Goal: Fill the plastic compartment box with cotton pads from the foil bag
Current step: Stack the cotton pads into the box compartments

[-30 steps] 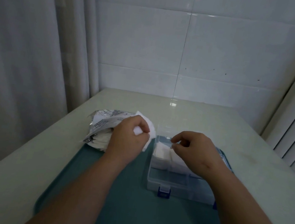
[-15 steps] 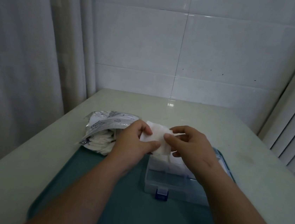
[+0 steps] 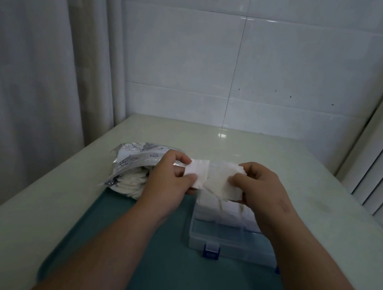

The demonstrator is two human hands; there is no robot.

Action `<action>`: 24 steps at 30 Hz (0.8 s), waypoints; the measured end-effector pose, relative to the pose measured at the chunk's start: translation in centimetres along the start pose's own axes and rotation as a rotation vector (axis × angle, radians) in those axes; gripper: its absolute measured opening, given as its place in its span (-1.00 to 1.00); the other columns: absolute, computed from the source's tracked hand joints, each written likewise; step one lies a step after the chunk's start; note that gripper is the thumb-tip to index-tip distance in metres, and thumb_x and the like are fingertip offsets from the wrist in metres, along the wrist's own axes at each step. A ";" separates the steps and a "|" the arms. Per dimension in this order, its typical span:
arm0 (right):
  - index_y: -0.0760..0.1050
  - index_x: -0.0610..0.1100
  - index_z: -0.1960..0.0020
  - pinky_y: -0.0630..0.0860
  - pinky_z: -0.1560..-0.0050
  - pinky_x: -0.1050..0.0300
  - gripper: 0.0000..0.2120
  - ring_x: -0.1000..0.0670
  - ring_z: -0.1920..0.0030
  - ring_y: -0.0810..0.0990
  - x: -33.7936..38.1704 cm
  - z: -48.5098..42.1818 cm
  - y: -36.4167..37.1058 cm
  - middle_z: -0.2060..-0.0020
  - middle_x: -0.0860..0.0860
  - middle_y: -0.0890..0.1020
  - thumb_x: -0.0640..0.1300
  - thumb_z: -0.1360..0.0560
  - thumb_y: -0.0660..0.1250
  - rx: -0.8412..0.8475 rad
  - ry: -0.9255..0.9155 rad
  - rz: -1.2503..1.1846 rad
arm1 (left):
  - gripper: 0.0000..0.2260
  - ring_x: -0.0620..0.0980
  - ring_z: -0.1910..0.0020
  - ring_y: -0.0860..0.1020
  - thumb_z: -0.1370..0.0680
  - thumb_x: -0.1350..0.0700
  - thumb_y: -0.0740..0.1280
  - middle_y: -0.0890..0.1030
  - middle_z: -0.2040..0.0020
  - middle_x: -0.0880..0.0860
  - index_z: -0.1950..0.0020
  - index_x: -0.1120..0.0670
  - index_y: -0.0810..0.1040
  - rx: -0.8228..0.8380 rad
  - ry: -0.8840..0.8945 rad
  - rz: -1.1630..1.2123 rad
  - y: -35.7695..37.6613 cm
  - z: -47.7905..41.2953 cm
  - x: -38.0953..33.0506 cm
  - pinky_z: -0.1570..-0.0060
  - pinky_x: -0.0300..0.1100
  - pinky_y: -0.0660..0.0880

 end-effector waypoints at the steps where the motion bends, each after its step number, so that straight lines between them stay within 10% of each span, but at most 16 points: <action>1: 0.51 -0.10 0.01 0.63 0.14 0.12 -0.90 -0.07 0.01 0.58 0.0 0.0 0.0 0.05 -0.03 0.57 -0.21 -0.48 0.36 0.004 0.002 -0.001 | -0.77 -0.03 0.30 0.67 -0.52 0.32 0.36 0.70 0.13 0.06 -0.04 0.03 0.44 -0.002 -0.003 -0.003 0.0 0.0 0.0 0.32 -0.28 0.53; 10: 0.52 -0.09 -0.06 0.62 0.23 0.23 -0.81 -0.05 0.06 0.64 0.6 0.2 0.2 0.03 -0.04 0.62 -0.25 -0.47 0.40 0.047 -0.001 -0.069 | -0.73 0.06 0.17 0.68 -0.48 0.29 0.41 0.70 0.12 0.07 -0.04 -0.01 0.45 -0.022 0.002 -0.060 0.1 -0.1 0.4 0.15 -0.10 0.63; 24: 0.51 -0.11 -0.09 0.61 0.26 0.25 -0.79 -0.06 0.07 0.64 0.7 0.3 0.0 0.03 -0.05 0.61 -0.25 -0.48 0.40 0.046 0.006 -0.083 | -0.74 0.03 0.15 0.67 -0.48 0.32 0.39 0.69 0.11 0.07 -0.05 0.04 0.44 -0.027 -0.003 -0.051 0.0 -0.2 0.3 0.33 -0.32 0.52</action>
Point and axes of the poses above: each hand's wrist, its own z-axis away from the middle knuckle, its own y-axis out of the palm, x = y × z, the point moved 2 cm from there along -z, towards the middle knuckle
